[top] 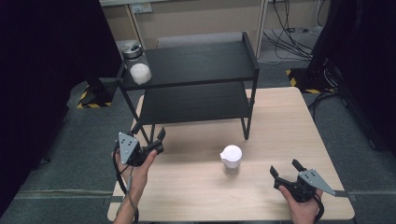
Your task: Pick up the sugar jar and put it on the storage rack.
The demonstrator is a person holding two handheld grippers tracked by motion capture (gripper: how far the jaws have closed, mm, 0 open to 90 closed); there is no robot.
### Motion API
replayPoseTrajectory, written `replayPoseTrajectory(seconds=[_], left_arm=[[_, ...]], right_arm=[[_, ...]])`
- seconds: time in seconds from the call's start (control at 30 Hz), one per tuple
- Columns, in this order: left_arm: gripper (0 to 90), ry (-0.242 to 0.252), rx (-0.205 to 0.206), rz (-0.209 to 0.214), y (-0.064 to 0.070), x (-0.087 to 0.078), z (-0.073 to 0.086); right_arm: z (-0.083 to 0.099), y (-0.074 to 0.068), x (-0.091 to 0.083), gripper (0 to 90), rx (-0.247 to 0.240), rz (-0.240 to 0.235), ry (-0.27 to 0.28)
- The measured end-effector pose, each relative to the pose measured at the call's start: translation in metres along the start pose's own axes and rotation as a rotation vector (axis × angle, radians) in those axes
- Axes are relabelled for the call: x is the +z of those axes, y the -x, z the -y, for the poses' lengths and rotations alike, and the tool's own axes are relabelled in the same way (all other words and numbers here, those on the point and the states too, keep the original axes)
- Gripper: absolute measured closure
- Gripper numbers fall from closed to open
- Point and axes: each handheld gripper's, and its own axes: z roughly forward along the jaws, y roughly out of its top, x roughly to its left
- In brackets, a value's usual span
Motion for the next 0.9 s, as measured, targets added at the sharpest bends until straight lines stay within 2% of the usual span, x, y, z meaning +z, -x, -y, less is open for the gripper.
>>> replayPoseTrajectory(seconds=[0.3, 0.5, 0.9], left_arm=[[13.8, -0.023, -0.013, 0.004, -0.001, -0.006, 0.025], [13.8, -0.048, -0.013, -0.002, -0.002, -0.008, 0.032], [13.8, -0.103, -0.04, 0.002, -0.006, -0.008, 0.055]], right_arm=[[0.0, 0.0, 0.0, 8.1, 0.0, 0.0, 0.0], [0.0, 0.0, 0.0, 8.1, -0.002, -0.001, -0.001], [0.0, 0.0, 0.0, 8.1, -0.003, -0.003, 0.0]])
